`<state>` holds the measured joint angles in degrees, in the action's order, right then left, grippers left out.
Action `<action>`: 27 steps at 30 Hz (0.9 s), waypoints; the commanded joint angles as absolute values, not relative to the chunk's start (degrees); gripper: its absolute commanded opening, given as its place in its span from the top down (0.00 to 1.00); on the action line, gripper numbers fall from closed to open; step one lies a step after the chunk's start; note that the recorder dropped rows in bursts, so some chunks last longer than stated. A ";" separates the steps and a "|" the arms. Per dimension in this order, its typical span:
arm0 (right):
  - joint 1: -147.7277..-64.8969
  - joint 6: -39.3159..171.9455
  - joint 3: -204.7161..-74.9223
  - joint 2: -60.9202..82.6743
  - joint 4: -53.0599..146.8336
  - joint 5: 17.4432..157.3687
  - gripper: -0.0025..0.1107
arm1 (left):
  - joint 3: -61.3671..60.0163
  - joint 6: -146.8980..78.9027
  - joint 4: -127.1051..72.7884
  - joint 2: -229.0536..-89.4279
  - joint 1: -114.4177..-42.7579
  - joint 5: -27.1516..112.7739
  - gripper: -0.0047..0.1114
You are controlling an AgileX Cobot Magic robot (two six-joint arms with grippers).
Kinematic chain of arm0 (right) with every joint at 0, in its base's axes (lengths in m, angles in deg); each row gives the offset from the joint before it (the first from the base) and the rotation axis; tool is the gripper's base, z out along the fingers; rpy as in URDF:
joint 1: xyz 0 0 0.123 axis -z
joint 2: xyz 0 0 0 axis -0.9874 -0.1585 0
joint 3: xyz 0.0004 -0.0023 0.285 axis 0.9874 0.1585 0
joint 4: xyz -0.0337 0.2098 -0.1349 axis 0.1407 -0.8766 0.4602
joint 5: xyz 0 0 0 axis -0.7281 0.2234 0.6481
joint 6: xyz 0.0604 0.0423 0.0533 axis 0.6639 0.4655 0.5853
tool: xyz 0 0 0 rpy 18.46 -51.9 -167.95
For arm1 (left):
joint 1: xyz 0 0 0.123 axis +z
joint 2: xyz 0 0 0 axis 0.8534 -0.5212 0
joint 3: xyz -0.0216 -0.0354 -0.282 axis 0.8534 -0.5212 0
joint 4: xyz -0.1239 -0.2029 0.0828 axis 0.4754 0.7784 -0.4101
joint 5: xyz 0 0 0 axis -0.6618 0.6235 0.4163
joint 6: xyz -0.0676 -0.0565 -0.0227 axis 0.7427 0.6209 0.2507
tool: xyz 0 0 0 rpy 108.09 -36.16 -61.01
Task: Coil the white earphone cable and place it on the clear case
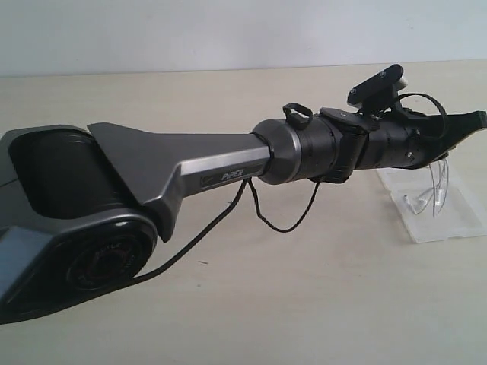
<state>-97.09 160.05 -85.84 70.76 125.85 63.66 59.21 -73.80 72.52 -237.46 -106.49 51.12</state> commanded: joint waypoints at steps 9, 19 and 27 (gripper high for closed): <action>-96.86 159.64 -85.62 70.96 125.63 63.33 0.98 | 62.42 -72.92 72.79 -238.21 -106.65 51.62 0.96; -96.86 159.64 -85.62 70.96 125.06 63.33 0.98 | 63.62 -69.57 72.79 -241.37 -106.65 50.17 0.96; -96.86 159.64 -85.62 70.96 124.93 63.33 0.98 | 64.10 -70.46 72.79 -241.99 -106.55 50.06 0.96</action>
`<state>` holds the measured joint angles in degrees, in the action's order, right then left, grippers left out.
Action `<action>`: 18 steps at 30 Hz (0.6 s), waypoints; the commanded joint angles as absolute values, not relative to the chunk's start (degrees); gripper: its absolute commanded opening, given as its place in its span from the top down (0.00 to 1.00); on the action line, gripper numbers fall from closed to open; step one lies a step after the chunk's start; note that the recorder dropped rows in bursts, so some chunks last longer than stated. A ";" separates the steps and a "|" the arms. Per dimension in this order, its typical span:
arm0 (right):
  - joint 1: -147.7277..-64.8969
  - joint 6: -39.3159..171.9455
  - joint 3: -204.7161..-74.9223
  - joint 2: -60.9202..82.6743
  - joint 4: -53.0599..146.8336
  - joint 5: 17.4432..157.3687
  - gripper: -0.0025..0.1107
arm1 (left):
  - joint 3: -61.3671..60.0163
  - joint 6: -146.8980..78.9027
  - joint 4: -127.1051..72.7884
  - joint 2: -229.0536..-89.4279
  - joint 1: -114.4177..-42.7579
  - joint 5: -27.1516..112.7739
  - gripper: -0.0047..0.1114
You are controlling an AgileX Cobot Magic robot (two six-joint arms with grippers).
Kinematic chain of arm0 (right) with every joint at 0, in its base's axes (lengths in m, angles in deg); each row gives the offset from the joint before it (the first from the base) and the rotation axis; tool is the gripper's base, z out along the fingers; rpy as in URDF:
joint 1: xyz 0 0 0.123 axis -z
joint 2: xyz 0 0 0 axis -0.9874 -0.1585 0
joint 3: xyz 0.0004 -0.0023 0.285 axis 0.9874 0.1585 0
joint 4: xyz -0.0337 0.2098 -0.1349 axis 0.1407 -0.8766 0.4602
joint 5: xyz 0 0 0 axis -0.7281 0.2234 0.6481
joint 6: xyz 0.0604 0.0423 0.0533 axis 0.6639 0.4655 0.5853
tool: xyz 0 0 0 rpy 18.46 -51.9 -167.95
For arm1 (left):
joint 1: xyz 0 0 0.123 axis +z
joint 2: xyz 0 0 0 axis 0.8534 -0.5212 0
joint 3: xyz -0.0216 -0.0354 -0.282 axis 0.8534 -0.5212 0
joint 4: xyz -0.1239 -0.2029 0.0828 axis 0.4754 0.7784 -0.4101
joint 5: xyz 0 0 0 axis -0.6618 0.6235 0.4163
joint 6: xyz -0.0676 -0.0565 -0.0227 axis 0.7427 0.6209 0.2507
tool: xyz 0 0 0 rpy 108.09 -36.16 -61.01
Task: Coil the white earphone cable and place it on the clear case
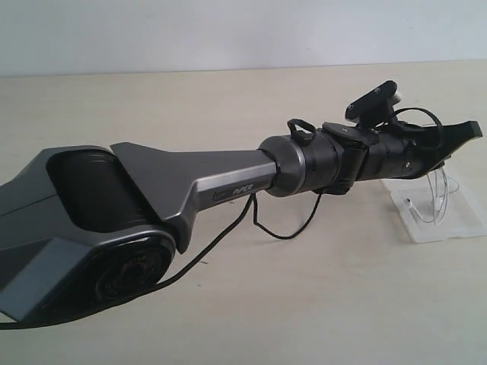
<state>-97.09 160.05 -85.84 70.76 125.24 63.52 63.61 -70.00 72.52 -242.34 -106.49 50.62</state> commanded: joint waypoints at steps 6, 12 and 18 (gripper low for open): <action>-96.86 159.64 -85.62 70.96 124.93 63.33 0.98 | 64.10 -71.72 72.79 -241.99 -106.55 49.96 0.56; -96.86 159.64 -85.62 70.96 124.93 63.33 0.98 | 64.23 -73.43 72.79 -241.99 -106.55 48.79 0.50; -96.86 159.64 -85.62 70.96 124.93 63.33 0.98 | 64.23 -76.16 72.79 -241.99 -106.43 48.48 0.50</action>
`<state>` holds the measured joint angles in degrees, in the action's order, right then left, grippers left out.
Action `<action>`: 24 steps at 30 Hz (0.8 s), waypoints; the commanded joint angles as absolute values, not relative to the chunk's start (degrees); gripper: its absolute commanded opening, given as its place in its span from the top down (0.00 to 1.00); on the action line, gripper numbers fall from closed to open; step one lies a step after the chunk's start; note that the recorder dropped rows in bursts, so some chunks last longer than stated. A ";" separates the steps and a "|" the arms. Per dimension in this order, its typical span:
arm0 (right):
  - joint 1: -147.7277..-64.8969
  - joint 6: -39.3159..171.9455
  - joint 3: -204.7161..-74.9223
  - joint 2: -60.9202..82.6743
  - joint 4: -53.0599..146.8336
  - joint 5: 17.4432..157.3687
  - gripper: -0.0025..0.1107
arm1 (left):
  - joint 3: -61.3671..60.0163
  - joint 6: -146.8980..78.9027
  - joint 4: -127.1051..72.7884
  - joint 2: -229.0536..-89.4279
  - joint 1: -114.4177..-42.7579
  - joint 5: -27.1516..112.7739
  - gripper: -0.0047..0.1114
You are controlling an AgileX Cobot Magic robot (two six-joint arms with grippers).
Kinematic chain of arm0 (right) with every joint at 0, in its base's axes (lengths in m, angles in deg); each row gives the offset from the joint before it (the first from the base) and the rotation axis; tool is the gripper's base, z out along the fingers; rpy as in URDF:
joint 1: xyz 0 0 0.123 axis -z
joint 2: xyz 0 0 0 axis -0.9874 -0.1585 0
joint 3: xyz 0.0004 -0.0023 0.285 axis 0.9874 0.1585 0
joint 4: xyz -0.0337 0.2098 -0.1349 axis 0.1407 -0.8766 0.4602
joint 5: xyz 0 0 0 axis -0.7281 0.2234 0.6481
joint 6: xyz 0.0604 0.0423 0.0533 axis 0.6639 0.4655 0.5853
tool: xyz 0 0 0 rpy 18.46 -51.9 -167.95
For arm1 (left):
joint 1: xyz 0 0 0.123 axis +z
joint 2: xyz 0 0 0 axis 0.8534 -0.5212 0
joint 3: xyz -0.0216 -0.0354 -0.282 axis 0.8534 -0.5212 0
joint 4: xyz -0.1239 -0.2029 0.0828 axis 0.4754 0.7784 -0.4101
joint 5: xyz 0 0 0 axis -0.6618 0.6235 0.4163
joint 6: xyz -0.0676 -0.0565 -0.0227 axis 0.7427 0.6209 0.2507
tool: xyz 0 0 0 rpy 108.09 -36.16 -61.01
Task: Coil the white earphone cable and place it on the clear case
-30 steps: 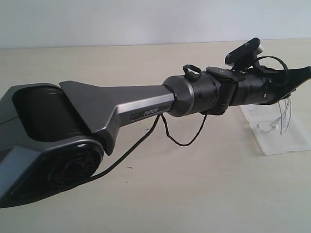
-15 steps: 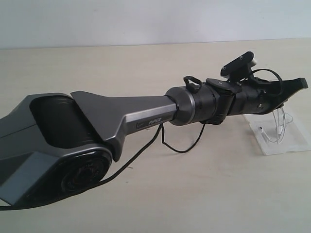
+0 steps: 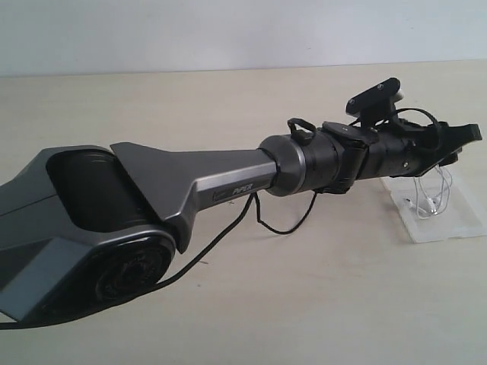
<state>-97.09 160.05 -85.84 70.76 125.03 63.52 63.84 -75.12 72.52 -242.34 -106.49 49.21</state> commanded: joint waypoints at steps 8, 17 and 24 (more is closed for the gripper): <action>-96.86 159.64 -85.62 70.96 124.80 63.44 0.98 | 64.59 -77.71 70.37 -241.99 -106.43 47.76 0.50; -96.86 159.64 -85.62 70.96 124.80 63.65 0.98 | 64.59 -77.71 61.76 -242.03 -106.43 47.56 0.50; -96.86 159.64 -85.62 70.96 124.80 63.76 0.98 | 64.59 -77.71 54.29 -242.27 -106.43 50.44 0.50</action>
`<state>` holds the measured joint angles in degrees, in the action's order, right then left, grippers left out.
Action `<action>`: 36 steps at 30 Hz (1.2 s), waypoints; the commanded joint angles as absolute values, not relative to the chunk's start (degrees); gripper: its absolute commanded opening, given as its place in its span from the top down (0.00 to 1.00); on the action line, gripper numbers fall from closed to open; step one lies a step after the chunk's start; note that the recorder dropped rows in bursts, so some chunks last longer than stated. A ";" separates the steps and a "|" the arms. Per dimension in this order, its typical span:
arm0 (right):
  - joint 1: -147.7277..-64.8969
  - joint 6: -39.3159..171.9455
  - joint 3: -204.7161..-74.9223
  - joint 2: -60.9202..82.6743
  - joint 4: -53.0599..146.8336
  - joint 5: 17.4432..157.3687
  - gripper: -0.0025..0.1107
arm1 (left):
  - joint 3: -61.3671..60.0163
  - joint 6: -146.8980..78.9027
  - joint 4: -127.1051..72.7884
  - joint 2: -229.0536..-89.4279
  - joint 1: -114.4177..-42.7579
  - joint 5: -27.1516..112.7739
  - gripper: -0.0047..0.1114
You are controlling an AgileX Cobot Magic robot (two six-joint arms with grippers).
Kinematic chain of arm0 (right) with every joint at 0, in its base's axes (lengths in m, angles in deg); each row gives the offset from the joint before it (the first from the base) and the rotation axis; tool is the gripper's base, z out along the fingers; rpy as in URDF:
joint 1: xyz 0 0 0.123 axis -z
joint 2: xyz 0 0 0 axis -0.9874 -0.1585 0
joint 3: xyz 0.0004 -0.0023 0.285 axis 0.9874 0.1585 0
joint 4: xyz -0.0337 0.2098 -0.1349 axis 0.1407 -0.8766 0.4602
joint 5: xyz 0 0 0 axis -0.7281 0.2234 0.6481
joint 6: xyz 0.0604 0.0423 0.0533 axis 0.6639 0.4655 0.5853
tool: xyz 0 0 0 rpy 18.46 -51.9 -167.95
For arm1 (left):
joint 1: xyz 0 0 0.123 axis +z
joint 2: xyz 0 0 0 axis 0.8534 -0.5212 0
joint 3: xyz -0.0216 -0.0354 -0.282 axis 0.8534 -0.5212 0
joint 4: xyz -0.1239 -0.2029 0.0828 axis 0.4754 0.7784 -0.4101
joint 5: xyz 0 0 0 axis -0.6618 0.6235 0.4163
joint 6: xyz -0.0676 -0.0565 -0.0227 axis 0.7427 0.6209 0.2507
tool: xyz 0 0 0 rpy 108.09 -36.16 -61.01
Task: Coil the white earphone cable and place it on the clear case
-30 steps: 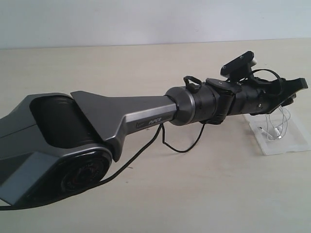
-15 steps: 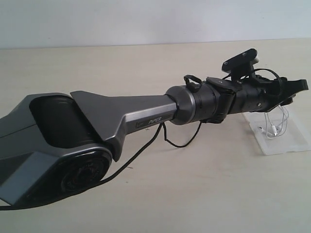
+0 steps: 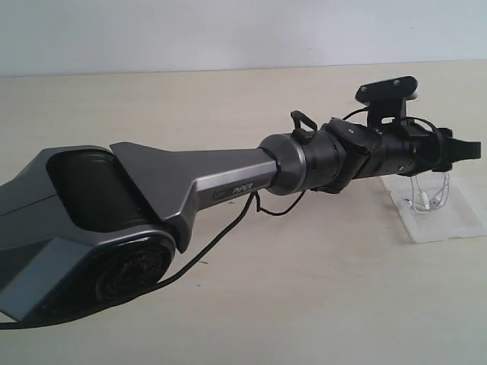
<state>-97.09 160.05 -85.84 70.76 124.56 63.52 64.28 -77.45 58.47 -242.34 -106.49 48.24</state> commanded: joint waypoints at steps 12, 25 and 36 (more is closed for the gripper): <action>-96.86 159.64 -85.62 70.96 124.31 63.76 0.98 | 64.59 -77.56 43.85 -242.27 -106.43 54.69 0.50; -96.86 159.64 -85.62 70.96 124.05 63.91 0.98 | 64.59 -74.43 37.98 -242.17 -101.90 64.39 0.50; -96.86 159.64 -85.62 70.96 123.67 63.92 0.98 | 64.59 -74.30 24.34 -237.46 -100.82 73.40 0.50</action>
